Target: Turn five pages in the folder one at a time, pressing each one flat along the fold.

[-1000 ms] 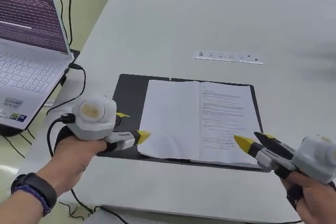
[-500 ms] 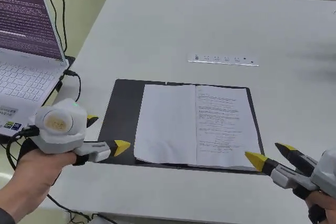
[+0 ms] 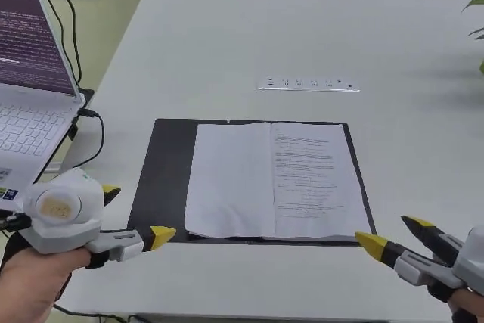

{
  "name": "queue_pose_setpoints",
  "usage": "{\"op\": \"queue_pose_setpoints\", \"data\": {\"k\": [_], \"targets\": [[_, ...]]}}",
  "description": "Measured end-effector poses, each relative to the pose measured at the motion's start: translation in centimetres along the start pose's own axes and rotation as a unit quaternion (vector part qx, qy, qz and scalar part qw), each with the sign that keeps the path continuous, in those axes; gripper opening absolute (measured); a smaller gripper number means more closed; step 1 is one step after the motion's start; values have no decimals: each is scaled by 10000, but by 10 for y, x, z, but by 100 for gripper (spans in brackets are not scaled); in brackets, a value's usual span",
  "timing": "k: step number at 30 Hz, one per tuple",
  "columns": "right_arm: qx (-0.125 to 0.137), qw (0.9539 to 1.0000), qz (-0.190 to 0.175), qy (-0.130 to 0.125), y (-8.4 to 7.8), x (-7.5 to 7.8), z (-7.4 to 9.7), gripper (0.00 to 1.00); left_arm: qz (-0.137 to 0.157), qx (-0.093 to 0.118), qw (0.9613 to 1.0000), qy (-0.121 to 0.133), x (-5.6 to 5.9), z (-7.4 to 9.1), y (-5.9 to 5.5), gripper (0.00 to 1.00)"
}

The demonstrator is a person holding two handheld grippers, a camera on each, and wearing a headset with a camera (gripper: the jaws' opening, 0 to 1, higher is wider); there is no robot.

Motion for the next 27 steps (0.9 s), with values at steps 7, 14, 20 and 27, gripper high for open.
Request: {"op": "queue_pose_setpoints", "data": {"k": [7, 14, 20, 27], "targets": [[25, 10000, -44, 2, 0, 6, 5, 71, -82, 56, 9999, -140, 11, -17, 17, 77], [35, 9999, -110, -2, -1, 12, 7, 71, -226, 107, 9990, -366, 27, -41, 37, 76], [-18, 9999, -152, 4, -6, 14, 8, 70, -365, 256, 9969, -650, 45, -68, 58, 73], [-88, 9998, -184, 59, -10, 17, 11, 71, -435, 265, 9939, -982, 69, -90, 68, 70]]}}
Point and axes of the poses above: the centre of the closed fingertips' face, and the gripper's own axes: z roughly backward along the fingers, x roughly to its right, y roughly out of its top, the point moved 4 cm from there along z, roughly backward along the fingers, and after that the axes turned 14 degrees about -z, right-handed, at the moved point
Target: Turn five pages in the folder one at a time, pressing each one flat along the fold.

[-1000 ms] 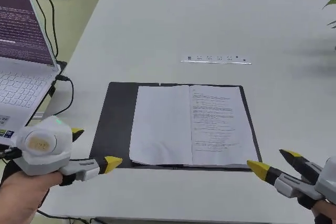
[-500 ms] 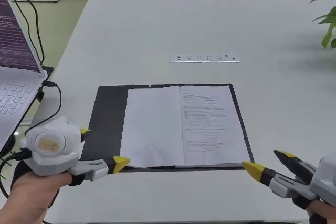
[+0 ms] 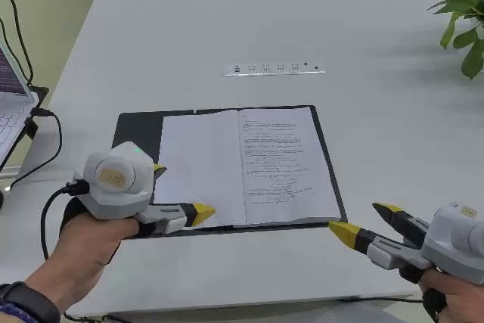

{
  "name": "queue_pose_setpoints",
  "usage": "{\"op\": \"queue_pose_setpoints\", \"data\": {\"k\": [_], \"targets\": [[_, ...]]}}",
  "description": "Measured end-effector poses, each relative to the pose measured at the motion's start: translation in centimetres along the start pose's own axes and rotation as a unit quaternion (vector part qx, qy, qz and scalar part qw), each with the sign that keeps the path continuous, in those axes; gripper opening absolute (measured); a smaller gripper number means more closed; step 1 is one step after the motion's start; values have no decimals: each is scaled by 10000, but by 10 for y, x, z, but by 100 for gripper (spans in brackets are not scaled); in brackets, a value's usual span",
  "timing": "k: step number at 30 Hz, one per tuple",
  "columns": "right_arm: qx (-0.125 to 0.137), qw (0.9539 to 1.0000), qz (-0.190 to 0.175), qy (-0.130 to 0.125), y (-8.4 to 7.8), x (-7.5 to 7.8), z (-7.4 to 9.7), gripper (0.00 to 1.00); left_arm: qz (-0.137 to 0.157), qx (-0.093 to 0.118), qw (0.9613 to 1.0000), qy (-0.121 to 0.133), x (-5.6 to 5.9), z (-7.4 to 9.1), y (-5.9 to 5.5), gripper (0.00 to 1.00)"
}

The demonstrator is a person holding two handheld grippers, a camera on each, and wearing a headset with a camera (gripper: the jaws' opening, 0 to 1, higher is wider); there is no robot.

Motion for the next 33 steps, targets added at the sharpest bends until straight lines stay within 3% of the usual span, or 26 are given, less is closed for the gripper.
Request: {"op": "queue_pose_setpoints", "data": {"k": [10, 15, 23, 30, 33], "targets": [[-92, 9999, 31, 66, -4, 1, -1, 71, -24, 31, 9996, -286, 24, -35, 12, 68], [-164, 9998, 31, 69, -8, 6, -2, 70, -98, -74, 9988, -483, 35, -56, 17, 69], [-291, 9995, -39, 89, -13, 16, -3, 71, -127, -48, 9983, -567, 38, -83, 33, 66], [-322, 9994, -75, 108, -8, 21, -5, 71, -228, 22, 9975, -669, 45, -112, 46, 66], [-305, 9994, -98, 123, -5, 23, -6, 72, -222, -33, 9971, -724, 49, -123, 47, 65]]}}
Point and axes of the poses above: the centre of the closed fingertips' face, and the gripper's own axes: z roughly backward along the fingers, x roughly to its right, y roughly out of its top, the point moved 4 cm from there along z, roughly backward along the fingers, and after that the axes turned 14 degrees about -z, right-handed, at the moved point
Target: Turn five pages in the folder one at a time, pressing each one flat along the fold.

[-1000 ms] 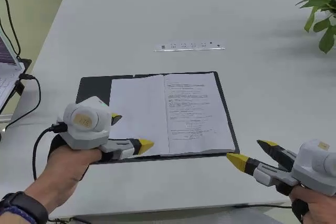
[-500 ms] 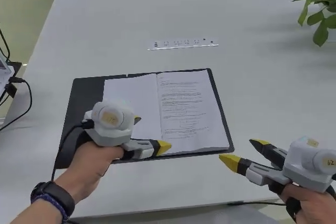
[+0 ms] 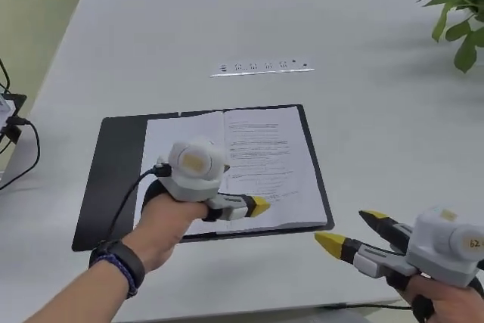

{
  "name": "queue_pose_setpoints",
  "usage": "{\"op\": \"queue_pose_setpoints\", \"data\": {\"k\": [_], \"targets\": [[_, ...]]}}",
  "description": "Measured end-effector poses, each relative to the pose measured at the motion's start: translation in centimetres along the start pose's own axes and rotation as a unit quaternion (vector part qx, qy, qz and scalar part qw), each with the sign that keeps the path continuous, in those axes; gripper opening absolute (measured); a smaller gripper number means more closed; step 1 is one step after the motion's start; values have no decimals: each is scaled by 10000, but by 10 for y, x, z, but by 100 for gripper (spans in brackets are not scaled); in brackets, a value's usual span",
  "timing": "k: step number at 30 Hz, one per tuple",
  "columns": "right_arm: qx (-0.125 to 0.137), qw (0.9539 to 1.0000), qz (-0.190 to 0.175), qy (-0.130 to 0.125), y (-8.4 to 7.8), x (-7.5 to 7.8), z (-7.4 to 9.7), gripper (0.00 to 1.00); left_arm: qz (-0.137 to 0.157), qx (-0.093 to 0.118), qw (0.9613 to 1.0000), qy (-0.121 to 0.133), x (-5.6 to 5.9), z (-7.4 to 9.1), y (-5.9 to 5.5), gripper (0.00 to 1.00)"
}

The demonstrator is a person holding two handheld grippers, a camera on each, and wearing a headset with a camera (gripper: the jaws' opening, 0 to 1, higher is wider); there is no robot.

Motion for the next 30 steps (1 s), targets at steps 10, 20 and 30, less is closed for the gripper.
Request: {"op": "queue_pose_setpoints", "data": {"k": [10, 20, 30], "targets": [[15, 9999, -144, 52, 1, 4, -1, 71, -216, -211, 9995, -66, 10, -35, 0, 67], [39, 9997, -241, 38, 1, 9, 0, 69, -429, -329, 9984, -135, 22, -67, 6, 67], [192, 9987, -464, -31, -2, 18, 8, 68, -223, -347, 9991, -66, 35, -94, 2, 65]]}}
Point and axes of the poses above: the centre of the closed fingertips' face, and the gripper's own axes: z roughly backward along the fingers, x roughly to its right, y roughly out of its top, the point moved 4 cm from there along z, roughly backward along the fingers, and after that the axes turned 14 degrees about -z, right-handed, at the moved point
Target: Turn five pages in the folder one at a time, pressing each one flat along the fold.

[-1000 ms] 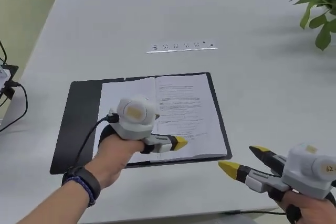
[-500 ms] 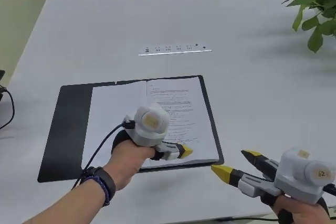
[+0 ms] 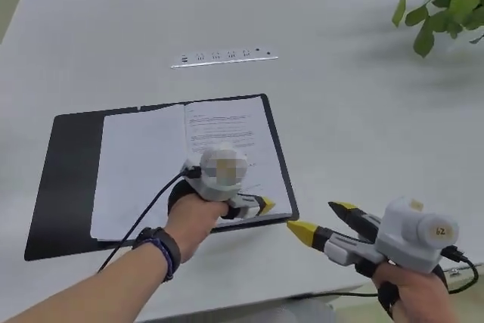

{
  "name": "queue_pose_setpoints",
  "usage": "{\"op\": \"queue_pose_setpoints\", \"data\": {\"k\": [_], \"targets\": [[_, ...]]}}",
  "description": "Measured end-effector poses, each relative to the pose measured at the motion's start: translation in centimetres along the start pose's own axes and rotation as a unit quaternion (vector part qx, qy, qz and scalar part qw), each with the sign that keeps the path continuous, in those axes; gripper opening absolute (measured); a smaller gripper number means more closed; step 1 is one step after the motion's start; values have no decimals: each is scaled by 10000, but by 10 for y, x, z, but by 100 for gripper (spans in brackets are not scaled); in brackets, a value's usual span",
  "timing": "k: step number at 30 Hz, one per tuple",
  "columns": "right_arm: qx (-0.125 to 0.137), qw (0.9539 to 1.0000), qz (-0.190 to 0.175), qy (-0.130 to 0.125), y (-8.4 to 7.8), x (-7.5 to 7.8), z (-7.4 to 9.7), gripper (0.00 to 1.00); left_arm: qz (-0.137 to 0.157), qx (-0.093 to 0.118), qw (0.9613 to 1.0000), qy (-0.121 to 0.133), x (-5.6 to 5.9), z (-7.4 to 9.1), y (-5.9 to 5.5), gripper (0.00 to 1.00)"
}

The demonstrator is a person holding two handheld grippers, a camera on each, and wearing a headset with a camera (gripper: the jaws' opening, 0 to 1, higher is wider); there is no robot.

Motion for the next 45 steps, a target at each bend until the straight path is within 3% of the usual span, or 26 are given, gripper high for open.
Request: {"op": "queue_pose_setpoints", "data": {"k": [4, 7, 8, 16, 25, 31, 38, 41, 45], "targets": [[7, 10000, -35, -19, -1, 2, 0, 68, 10, 9, 10000, -2, 6, -7, 2, 67], [45, 10000, -36, -60, -1, 4, 0, 67, -276, -430, 9984, 222, 3, -14, -14, 68], [67, 9999, -69, -61, 0, 4, 0, 67, -314, -301, 9987, 283, 3, -14, -10, 67], [121, 9998, -135, -15, 1, 5, -3, 65, -332, -267, 9988, 234, -4, -10, -14, 59], [99, 9997, -172, 131, 8, 2, -23, 62, -342, -190, 9988, 296, -8, -9, -16, 52], [78, 9995, -164, 242, 18, 0, -39, 61, -224, -131, 9993, 284, -15, -6, -15, 44], [48, 9991, -142, 393, 33, 0, -62, 59, 359, 120, 9989, 282, -22, 0, -17, 36], [11, 9987, -156, 475, 40, 2, -79, 58, 636, 241, 9974, 252, -23, 3, -18, 33], [38, 9972, -429, 608, 44, 0, -101, 56, 658, 275, 9970, 285, -23, 5, -20, 31]]}}
Point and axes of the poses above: the centre of the closed fingertips' face, and the gripper's own axes: z roughly backward along the fingers, x roughly to its right, y roughly out of its top, the point moved 4 cm from there along z, roughly backward along the fingers, and after that the axes turned 14 degrees about -z, right-handed, at the moved point
